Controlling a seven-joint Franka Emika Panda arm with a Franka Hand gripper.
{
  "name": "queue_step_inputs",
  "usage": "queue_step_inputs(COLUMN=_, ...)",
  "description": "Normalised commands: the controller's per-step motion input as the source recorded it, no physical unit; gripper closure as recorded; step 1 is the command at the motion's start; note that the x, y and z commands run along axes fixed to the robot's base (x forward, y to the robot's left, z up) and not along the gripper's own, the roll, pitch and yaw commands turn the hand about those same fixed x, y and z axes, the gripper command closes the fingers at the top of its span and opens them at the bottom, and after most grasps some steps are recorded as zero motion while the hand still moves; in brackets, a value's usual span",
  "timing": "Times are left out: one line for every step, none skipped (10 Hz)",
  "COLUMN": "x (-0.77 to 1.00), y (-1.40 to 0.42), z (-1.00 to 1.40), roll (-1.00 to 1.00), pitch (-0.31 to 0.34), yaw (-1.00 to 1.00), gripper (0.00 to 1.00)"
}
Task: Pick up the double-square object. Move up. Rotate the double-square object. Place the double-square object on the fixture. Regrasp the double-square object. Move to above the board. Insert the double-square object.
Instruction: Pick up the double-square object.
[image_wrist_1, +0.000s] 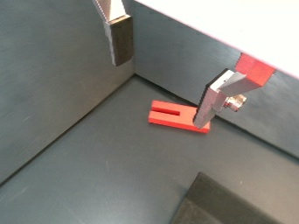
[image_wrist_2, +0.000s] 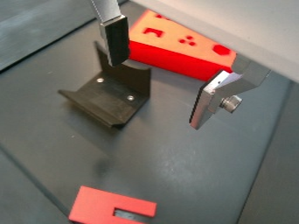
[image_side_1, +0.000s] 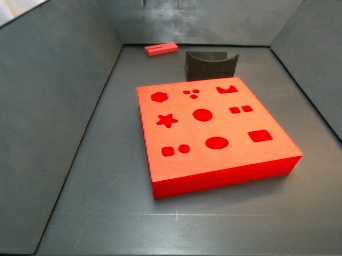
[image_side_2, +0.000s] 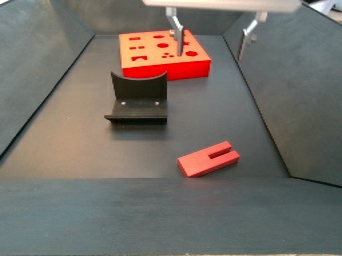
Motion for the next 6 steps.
queue_step_inputs(x=-0.07, y=0.11, z=-0.40, roll=0.00, pitch=-0.123, yaw=-0.91, gripper=0.00)
queue_step_inputs(x=0.00, y=0.27, z=-0.47, roll=0.00, pitch=-0.100, yaw=-0.77, gripper=0.00)
queue_step_inputs(x=0.00, y=0.30, z=-0.57, roll=0.00, pitch=-0.053, yaw=-0.75, gripper=0.00)
queue_step_inputs(x=0.00, y=0.29, z=-0.65, roll=0.00, pitch=-0.009, yaw=-0.77, gripper=0.00)
queue_step_inputs(x=0.05, y=0.31, z=-0.64, roll=0.00, pitch=0.000, yaw=-0.75, gripper=0.00)
queue_step_inputs(x=0.08, y=0.31, z=-0.62, roll=0.00, pitch=-0.011, yaw=-0.75, gripper=0.00)
